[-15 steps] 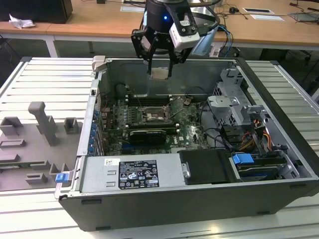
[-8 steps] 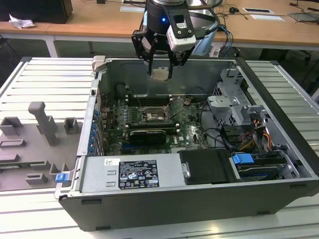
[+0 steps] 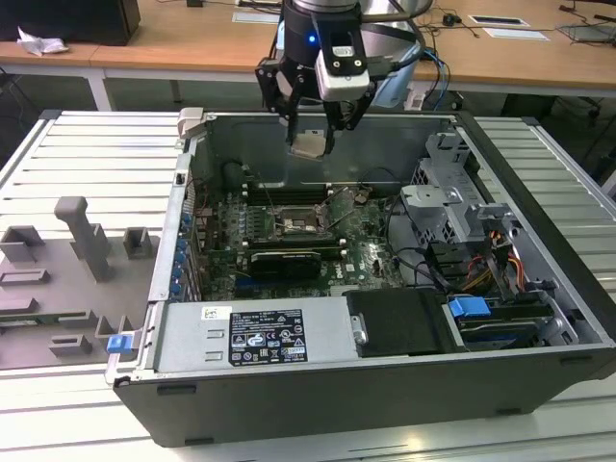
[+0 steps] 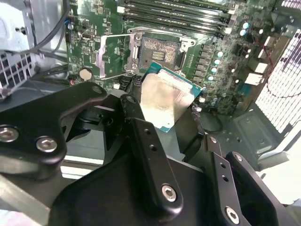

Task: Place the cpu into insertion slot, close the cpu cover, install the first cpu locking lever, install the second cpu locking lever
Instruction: 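Place the cpu into insertion slot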

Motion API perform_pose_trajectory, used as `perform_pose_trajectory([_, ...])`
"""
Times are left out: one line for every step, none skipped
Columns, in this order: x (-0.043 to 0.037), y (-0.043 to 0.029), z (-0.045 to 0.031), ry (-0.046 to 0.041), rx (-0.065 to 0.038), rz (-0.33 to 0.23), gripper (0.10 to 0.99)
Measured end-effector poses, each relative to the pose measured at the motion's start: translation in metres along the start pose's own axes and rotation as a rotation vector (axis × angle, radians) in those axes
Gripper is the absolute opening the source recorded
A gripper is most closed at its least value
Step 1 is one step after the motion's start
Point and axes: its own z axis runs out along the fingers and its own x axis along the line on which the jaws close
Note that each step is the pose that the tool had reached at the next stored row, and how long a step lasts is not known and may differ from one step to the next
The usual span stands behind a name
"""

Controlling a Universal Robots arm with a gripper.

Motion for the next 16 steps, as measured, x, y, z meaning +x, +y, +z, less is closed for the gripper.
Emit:
perform_pose_trajectory([0.0, 0.0, 0.0003, -0.0019, 0.0, 0.02, 0.529])
perform_pose_trajectory([0.0, 0.0, 0.0004, -0.003, 0.0, 0.03, 0.529])
perform_pose_trajectory([0.0, 0.0, 0.0005, -0.0039, 0.0, 0.039, 0.529])
perform_pose_trajectory([0.0, -0.0001, 0.0006, -0.0054, 0.001, 0.056, 0.529])
perform_pose_trajectory([0.0, -0.0001, 0.0009, -0.0077, 0.0, 0.08, 0.529])
perform_pose_trajectory([0.0, -0.0001, 0.0011, -0.0094, 0.0, 0.1, 0.529])
perform_pose_trajectory([0.0, -0.0001, 0.0014, -0.0113, 0.0, 0.122, 0.529])
perform_pose_trajectory([0.0, -0.0001, 0.0015, -0.0122, 0.0, 0.133, 0.529])
perform_pose_trajectory([-0.0001, -0.0001, 0.0017, -0.0136, -0.001, 0.148, 0.529])
perform_pose_trajectory([0.0, -0.0001, 0.002, -0.0147, -0.001, 0.162, 0.529])
perform_pose_trajectory([0.0, -0.0001, 0.0021, -0.0154, -0.001, 0.17, 0.529])
perform_pose_trajectory([0.0, -0.0001, 0.0024, -0.0166, -0.001, 0.184, 0.529])
perform_pose_trajectory([0.0, -0.0001, 0.0026, -0.0173, -0.002, 0.193, 0.529])
perform_pose_trajectory([0.0, 0.0, 0.0028, -0.0186, -0.002, 0.207, 0.529])
perform_pose_trajectory([0.0, 0.0, 0.0031, -0.02, -0.002, 0.223, 0.529])
perform_pose_trajectory([0.0, 0.0, 0.0034, -0.0214, -0.002, 0.239, 0.529])
